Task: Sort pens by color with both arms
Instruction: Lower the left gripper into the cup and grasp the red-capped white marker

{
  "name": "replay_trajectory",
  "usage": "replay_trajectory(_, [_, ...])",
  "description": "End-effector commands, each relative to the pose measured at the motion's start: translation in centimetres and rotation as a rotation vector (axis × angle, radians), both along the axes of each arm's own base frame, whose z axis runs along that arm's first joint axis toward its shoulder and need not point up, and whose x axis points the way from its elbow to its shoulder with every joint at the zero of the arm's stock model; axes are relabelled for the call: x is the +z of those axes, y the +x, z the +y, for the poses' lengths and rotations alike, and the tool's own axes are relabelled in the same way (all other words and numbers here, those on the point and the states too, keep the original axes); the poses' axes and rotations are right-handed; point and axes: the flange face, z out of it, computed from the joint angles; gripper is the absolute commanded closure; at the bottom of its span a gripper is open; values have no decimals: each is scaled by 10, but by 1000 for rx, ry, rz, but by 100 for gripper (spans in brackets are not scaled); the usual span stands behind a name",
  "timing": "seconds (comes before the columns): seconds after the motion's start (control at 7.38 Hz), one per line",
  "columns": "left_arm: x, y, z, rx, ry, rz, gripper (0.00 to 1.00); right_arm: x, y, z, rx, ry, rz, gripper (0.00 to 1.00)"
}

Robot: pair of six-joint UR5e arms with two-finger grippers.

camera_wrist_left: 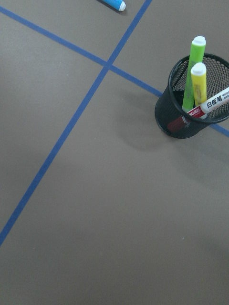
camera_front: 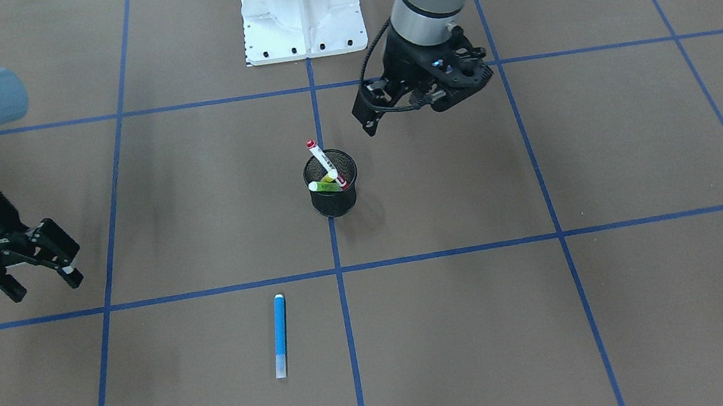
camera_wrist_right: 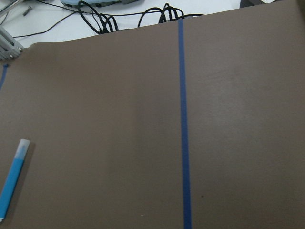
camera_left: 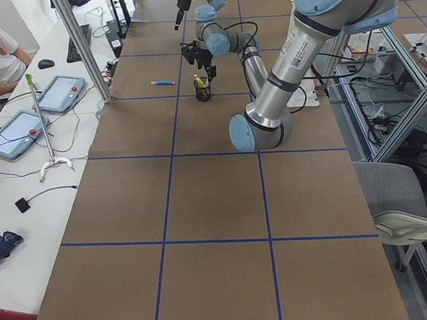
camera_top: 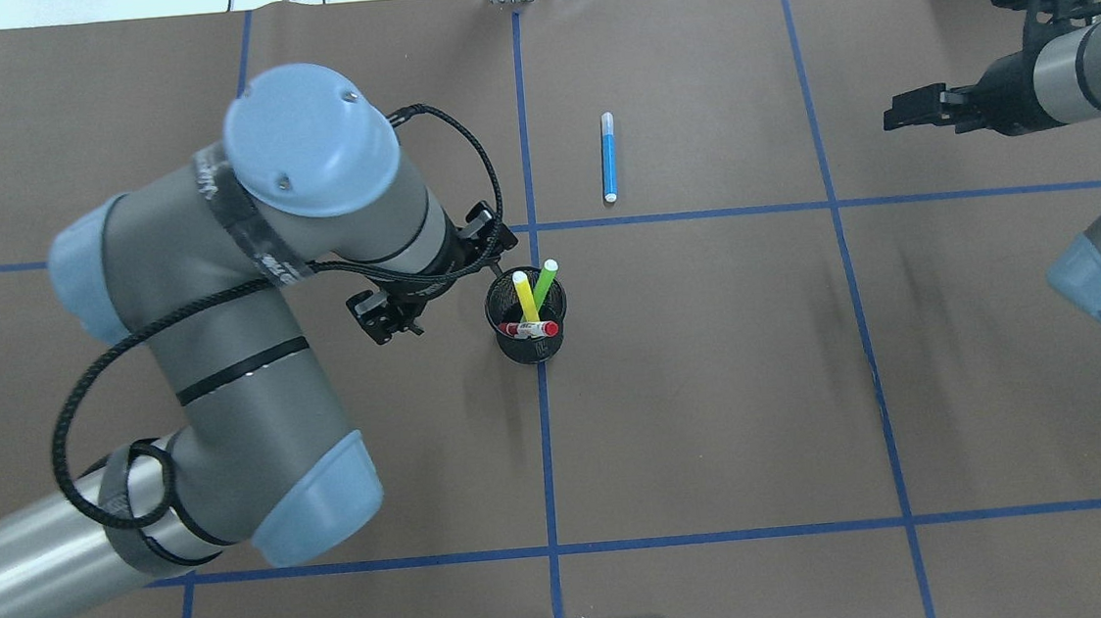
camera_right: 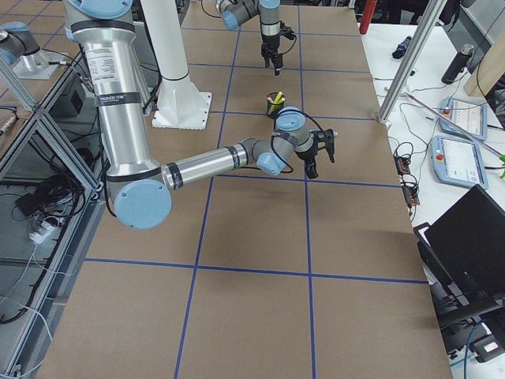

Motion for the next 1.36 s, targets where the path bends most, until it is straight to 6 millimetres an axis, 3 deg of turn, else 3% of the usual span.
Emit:
replay_trajectory(0.0, [-44,64,-4,-53,-35,-126,0,19,11,-3,-29,-21,8,1])
replay_trajectory(0.14, [-72,105,-17,-64,-38,-190,1,20,11,-3,-30,-22,8,1])
replay_trajectory(0.27, [-82,121,-24,-67,-43,-217,2,20,11,-3,-29,-22,9,1])
replay_trajectory(0.41, [-77,133,-11,-75,-7,-254,7,24,11,-3,-29,-29,12,1])
replay_trajectory(0.68, [-70,135,3,-52,21,-338,18,28,10,-4,-30,-33,17,1])
replay_trajectory(0.95, [-53,137,22,-6,47,-372,18,27,10,-5,-29,-31,17,1])
replay_trajectory(1.22, [-43,139,24,-4,47,-380,18,27,10,-5,-28,-32,16,1])
